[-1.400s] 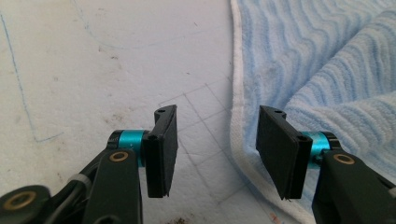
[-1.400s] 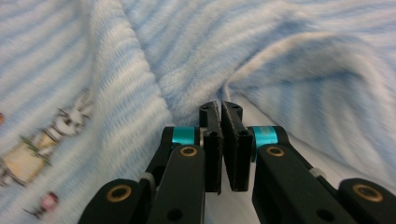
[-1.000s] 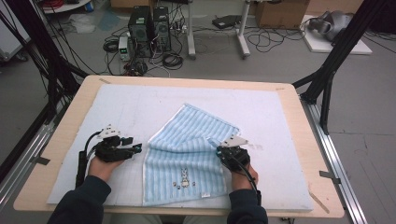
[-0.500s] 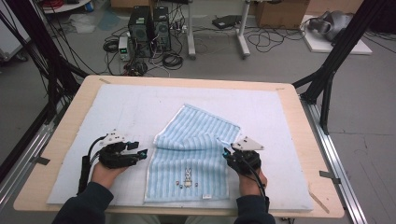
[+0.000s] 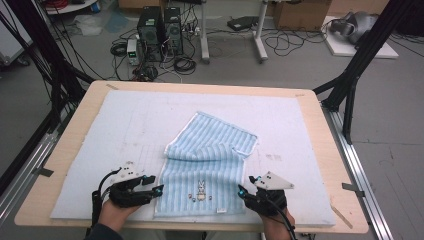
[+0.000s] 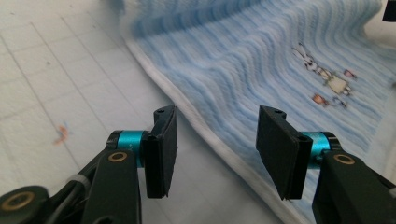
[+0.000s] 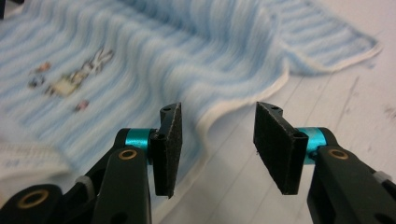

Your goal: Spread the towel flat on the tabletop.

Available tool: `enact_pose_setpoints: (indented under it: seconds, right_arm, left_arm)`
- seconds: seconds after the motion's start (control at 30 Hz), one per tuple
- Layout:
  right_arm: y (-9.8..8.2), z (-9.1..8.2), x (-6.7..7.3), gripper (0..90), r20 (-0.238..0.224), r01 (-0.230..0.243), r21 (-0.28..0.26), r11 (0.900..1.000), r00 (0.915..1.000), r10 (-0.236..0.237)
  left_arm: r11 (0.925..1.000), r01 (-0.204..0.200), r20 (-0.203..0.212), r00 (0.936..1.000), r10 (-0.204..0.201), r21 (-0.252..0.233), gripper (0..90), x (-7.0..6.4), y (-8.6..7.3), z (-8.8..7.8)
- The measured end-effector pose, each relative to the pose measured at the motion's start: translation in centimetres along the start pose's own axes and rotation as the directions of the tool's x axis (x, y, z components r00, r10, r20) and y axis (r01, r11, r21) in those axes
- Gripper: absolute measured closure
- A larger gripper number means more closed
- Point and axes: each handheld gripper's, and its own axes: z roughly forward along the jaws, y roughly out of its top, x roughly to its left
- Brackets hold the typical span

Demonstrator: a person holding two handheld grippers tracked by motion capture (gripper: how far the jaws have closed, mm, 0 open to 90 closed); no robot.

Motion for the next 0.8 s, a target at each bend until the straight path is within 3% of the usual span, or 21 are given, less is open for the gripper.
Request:
enact_pose_setpoints:
  seconds: [0.2, 0.3, 0.33, 0.37, 0.4, 0.43, 0.5, 0.57, 0.8]
  right_arm:
    - [-0.8, -0.7, 1.1, 52.9, -0.045, 0.017, 0.023, 1.0, 0.9989, -0.016]
    - [-1.2, -0.3, 1.6, 55.0, -0.061, 0.035, 0.064, 0.997, 0.9977, -0.031]
    - [-1.4, -0.2, 1.6, 57.2, -0.063, 0.033, 0.07, 0.997, 0.9976, -0.029]
    - [-1.6, 0.0, 1.6, 60.0, -0.059, 0.026, 0.08, 0.996, 0.998, -0.021]
    - [-1.9, 0.2, 1.6, 61.9, -0.065, 0.013, 0.088, 0.996, 0.9979, -0.008]
    - [-2.2, 0.2, 1.4, 63.4, -0.076, -0.011, 0.07, 0.997, 0.9969, 0.017]
    - [-2.3, 0.1, 1.2, 75.6, -0.09, -0.039, 0.067, 0.997, 0.9949, 0.045]
    - [-2.3, 0.0, 1.3, 82.9, -0.12, -0.036, 0.076, 0.996, 0.9917, 0.045]
    - [-2.8, -1.1, 2.1, 85.0, -0.132, 0.035, 0.075, 0.997, 0.9909, -0.025]
  left_arm:
    - [0.9997, -0.008, 0.017, 0.9998, 0.008, 0.022, 52.2, -1.4, -0.4, -0.3]
    - [0.9987, -0.039, 0.001, 0.9992, 0.039, 0.034, 55.2, -2.0, -0.7, -0.1]
    - [0.9985, -0.043, -0.009, 0.999, 0.043, 0.034, 60.3, -2.1, -0.8, -0.2]
    - [0.9982, -0.046, -0.002, 0.999, 0.046, 0.038, 74.6, -2.1, -0.9, -0.2]
    - [0.9979, -0.054, 0.002, 0.9986, 0.054, 0.037, 82.5, -2.1, -0.9, -0.2]
    - [0.9973, -0.061, 0.01, 0.9981, 0.06, 0.041, 85.3, -2.2, -1.0, -0.2]
    - [0.9972, -0.059, 0.022, 0.9981, 0.058, 0.046, 86.3, -2.1, -0.9, -0.3]
    - [0.9974, -0.056, 0.034, 0.9979, 0.054, 0.045, 86.5, -2.1, -1.1, -0.4]
    - [0.9977, -0.063, 0.075, 0.9953, 0.061, 0.026, 86.4, -2.8, -2.1, -1.3]
